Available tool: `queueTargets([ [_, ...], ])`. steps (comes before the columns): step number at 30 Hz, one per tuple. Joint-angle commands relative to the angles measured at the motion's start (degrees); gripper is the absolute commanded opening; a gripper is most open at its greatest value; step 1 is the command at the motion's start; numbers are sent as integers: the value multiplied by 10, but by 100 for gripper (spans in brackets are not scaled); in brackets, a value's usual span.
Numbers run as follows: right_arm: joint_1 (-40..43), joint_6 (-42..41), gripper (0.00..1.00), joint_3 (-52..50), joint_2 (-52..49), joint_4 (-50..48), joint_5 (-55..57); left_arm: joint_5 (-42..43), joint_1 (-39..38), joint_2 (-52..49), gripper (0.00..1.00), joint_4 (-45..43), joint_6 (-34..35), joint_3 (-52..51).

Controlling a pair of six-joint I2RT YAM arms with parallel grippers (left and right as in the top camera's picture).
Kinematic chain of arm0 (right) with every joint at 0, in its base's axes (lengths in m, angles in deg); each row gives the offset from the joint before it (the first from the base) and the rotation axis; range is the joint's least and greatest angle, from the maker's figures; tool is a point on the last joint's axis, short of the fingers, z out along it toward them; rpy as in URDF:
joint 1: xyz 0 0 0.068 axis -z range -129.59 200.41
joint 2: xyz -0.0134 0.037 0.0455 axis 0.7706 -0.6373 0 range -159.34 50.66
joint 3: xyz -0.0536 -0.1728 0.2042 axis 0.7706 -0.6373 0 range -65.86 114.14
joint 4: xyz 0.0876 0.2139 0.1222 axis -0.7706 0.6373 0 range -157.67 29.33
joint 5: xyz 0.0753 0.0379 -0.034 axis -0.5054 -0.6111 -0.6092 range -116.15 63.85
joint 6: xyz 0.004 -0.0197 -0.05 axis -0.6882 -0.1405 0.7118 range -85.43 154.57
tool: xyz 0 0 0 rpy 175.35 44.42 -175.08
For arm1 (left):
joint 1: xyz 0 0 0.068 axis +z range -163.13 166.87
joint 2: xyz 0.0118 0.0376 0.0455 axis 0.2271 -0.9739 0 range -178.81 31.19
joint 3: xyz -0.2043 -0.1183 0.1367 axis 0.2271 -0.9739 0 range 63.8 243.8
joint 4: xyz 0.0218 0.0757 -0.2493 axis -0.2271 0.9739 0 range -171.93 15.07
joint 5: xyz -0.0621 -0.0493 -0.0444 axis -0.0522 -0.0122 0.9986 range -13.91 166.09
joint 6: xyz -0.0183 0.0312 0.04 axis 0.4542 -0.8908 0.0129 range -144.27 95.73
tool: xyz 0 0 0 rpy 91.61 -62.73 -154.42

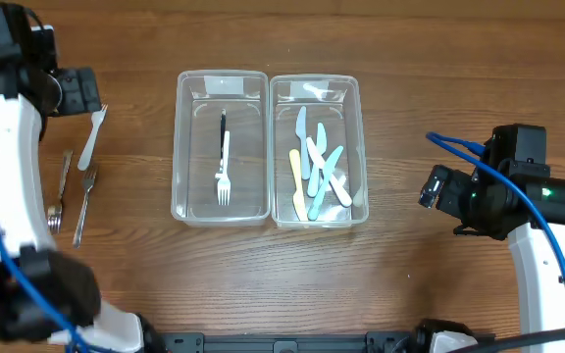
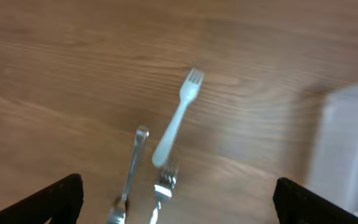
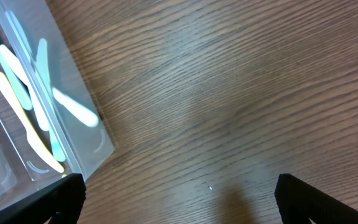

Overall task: Pack container
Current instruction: 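Grasp the second white plastic fork with the left gripper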

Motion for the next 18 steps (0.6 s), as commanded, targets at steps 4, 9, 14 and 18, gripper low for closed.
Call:
queueTargets([
  [4, -3, 6, 100, 0, 4, -3, -3, 50, 16, -131, 100, -103, -123, -2],
  [9, -3, 15, 100, 0, 4, -3, -3, 65, 16, -207, 100, -168, -137, -2],
  [14, -3, 17, 100, 0, 4, -3, -3, 80, 16, -262, 100, -186, -159, -2],
  [18, -3, 17, 100, 0, 4, -3, -3, 80, 16, -288, 100, -194, -166, -2],
])
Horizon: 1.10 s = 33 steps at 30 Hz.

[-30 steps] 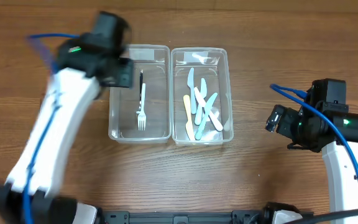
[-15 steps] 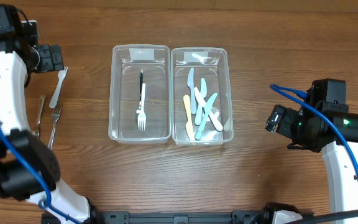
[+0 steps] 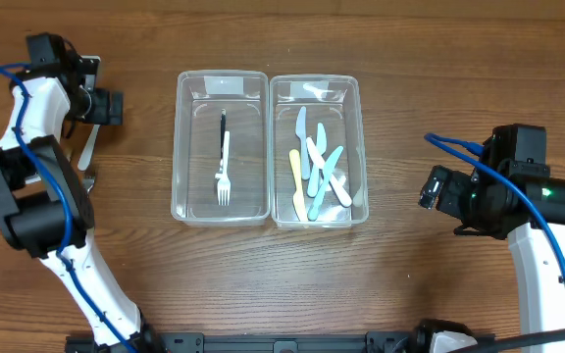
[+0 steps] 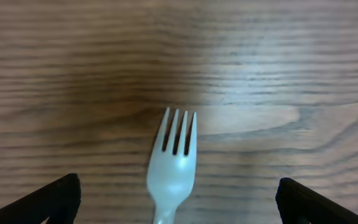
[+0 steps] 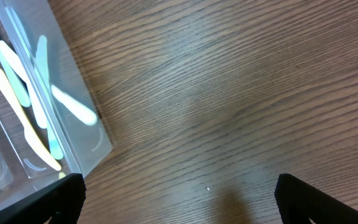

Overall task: Pack container
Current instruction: 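Grasp the second white plastic fork with the left gripper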

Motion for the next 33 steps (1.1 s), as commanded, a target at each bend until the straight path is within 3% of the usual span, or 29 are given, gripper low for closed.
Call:
queueTargets([
  [1, -3, 4, 100, 0, 4, -3, -3, 14, -1, -19, 100, -7, -23, -1],
  [13, -3, 3, 100, 0, 4, -1, -3, 14, -1, -59, 98, -13, -26, -1],
  [14, -3, 3, 100, 0, 4, -1, -3, 14, -1, -59, 94, -12, -26, -1],
  [16, -3, 4, 100, 0, 4, -1, -3, 14, -1, -59, 76, -11, -22, -1],
  [18, -3, 4, 100, 0, 4, -1, -3, 14, -1, -59, 67, -9, -19, -1],
  [20, -3, 4, 100, 0, 4, -1, -3, 14, -1, -59, 51, -7, -19, -1],
  [23, -3, 4, 100, 0, 4, -1, -3, 14, -1, -59, 36, -7, -19, -1],
  [33, -3, 4, 100, 0, 4, -2, -3, 13, -1, -59, 24, -7, -19, -1],
])
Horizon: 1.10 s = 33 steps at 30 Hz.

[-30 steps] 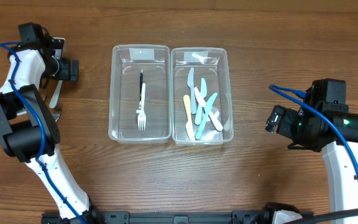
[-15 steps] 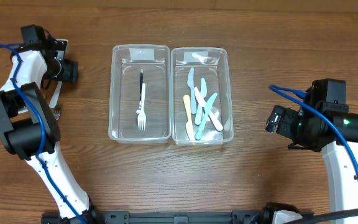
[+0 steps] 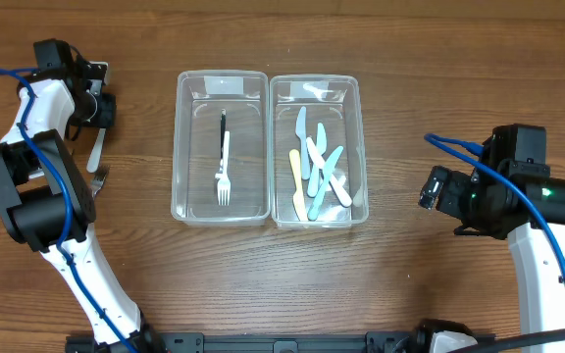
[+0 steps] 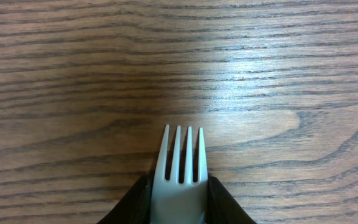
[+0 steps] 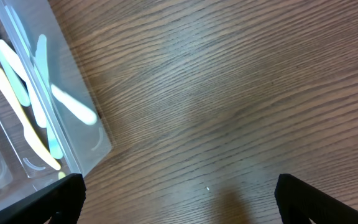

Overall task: Pack container
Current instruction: 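Grasp the second white plastic fork with the left gripper, then place the white plastic fork into the left container and open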

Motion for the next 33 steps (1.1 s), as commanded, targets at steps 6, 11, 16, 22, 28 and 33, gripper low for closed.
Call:
queueTargets([
  [6, -3, 2, 100, 0, 4, -2, -3, -17, 0, -15, 20, 7, -6, 11],
  [11, -3, 2, 100, 0, 4, -2, -3, -17, -3, 48, 16, 35, 21, 55],
  [16, -3, 2, 100, 0, 4, -2, -3, -17, -39, 157, 11, 115, 30, 96],
  [22, -3, 2, 100, 0, 4, -2, -4, -14, -199, 279, 11, 244, 166, 98],
  [28, -3, 2, 100, 0, 4, 1, -14, -16, -350, 247, 10, 296, 288, 64],
  [33, -3, 2, 100, 0, 4, 7, -21, -15, -394, 161, 5, 239, 353, -6],
])
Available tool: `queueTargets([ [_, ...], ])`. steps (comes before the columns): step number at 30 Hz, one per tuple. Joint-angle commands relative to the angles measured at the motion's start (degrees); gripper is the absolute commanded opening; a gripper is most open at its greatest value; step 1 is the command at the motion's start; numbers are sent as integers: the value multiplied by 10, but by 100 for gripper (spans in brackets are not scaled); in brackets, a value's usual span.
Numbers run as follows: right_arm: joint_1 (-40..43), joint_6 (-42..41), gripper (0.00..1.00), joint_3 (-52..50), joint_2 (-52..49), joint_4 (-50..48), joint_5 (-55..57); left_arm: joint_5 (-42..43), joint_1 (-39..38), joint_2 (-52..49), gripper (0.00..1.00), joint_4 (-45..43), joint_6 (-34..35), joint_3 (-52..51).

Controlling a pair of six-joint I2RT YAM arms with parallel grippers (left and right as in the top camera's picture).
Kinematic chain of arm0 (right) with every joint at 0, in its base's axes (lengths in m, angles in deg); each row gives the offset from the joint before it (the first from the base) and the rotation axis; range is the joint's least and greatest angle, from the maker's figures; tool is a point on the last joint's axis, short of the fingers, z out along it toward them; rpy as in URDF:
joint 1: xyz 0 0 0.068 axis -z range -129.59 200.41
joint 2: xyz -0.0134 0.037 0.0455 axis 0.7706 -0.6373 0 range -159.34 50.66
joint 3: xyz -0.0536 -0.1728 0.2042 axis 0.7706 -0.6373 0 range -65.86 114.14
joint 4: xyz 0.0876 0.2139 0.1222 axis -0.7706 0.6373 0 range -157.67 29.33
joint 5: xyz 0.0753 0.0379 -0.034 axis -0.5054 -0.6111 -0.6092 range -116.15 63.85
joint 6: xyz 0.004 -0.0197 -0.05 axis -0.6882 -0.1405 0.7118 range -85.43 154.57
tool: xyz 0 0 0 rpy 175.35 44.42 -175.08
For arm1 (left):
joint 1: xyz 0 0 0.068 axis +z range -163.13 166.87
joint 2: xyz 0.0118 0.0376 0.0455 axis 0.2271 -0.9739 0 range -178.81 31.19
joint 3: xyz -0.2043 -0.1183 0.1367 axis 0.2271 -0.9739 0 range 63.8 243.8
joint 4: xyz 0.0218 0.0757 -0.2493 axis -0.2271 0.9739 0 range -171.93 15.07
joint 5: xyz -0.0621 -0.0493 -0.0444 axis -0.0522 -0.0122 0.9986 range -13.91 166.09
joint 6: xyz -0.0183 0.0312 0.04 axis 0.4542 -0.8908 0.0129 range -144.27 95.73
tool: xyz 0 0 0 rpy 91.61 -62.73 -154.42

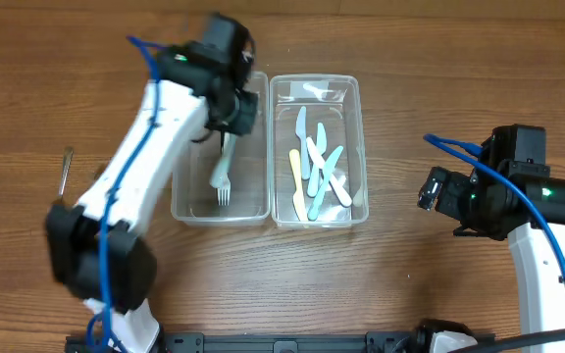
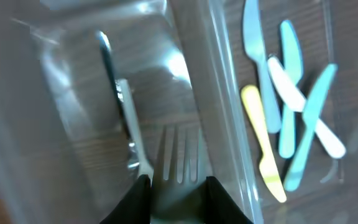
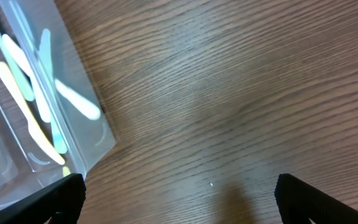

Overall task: Pack container
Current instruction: 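Place the white plastic fork into the left container and open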

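Two clear plastic containers stand side by side. The left container [image 1: 189,147] holds a white fork with a dark utensil [image 2: 107,59] beside it. The right container [image 1: 356,137] holds several pastel plastic knives [image 2: 291,118]. My left gripper [image 1: 233,110] hangs over the left container, shut on a pale plastic fork [image 2: 178,155] whose tines point ahead of the left gripper [image 2: 178,194]. My right gripper [image 3: 179,208] stands open over bare wood, to the right of the knife container's corner [image 3: 98,134].
A metal utensil [image 1: 65,169] lies on the wooden table [image 1: 439,78] far to the left of the containers. My left arm crosses the table's left half and hides what lies under it. My right arm [image 1: 518,211] stays at the right side.
My left gripper, then shut on the pale fork on the table left of the containers, now holds that fork over the left container. The right arm has barely moved.
My left gripper was open high above the pale fork and two metal utensils on the table. Then it was open close over the fork's tines, then shut on the fork. Now the fork hangs over the left container. My right gripper stayed open throughout.
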Motion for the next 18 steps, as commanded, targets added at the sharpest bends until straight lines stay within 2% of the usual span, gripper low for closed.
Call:
queueTargets([
  [1, -3, 2, 100, 0, 4, 0, -9, 2, -9, -84, 5, -33, 62, -46],
  [5, -3, 2, 100, 0, 4, 2, -9, 1, -9, -127, 5, -41, 61, -46],
  [6, -3, 2, 100, 0, 4, 2, -9, 1, -9, -127, 8, -43, 61, -46],
  [7, -3, 2, 100, 0, 4, 3, -9, 1, -9, -126, 32, -46, 60, -45],
  [8, -3, 2, 100, 0, 4, 2, -9, 1, -9, -126, 38, -45, 60, -39],
  [9, -3, 2, 100, 0, 4, 2, -9, 1, -9, -126, 36, -41, 56, -31],
  [10, -3, 2, 100, 0, 4, 2, -9, 1, -8, -125, 44, -31, 44, -16],
  [11, -3, 2, 100, 0, 4, 2, -9, -3, -7, -123, 48, -21, 42, -4],
  [14, -3, 2, 100, 0, 4, 2, -9, -39, 2, -101, 48, 28, 42, 53],
  [18, -3, 2, 100, 0, 4, 2, -9, -104, 32, -8, 57, 118, 33, 124],
])
